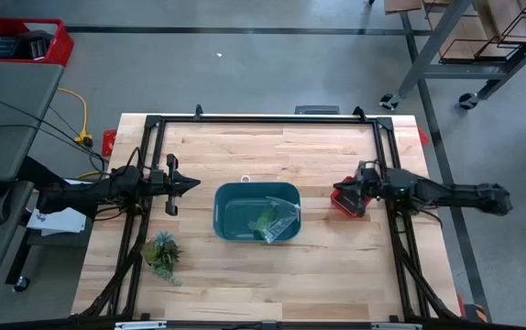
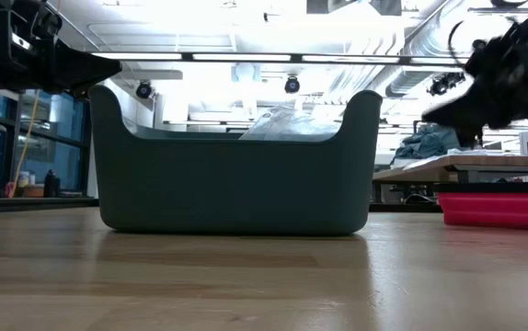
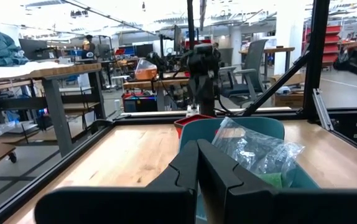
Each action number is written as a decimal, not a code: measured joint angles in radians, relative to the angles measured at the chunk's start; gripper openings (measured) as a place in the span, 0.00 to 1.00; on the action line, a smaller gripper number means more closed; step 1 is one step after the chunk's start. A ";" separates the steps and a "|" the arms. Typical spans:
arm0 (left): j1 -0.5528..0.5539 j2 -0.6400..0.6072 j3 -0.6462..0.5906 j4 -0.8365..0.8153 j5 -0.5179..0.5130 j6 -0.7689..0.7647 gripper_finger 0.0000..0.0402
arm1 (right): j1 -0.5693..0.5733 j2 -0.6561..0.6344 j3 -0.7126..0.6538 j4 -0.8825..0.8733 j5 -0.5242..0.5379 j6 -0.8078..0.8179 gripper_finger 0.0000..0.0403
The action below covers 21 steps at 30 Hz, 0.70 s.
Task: Roll bandage
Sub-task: Return to Home Position
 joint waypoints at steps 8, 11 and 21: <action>0.000 0.004 0.001 -0.002 0.001 0.000 0.00 | -0.028 -0.192 0.000 0.036 -0.035 -0.052 0.00; 0.000 0.009 0.002 0.002 0.001 0.000 0.00 | -0.009 -0.191 0.001 -0.012 -0.059 -0.208 0.00; 0.000 0.019 0.002 -0.003 -0.001 0.000 0.00 | 0.004 -0.192 0.001 -0.010 -0.059 -0.460 0.00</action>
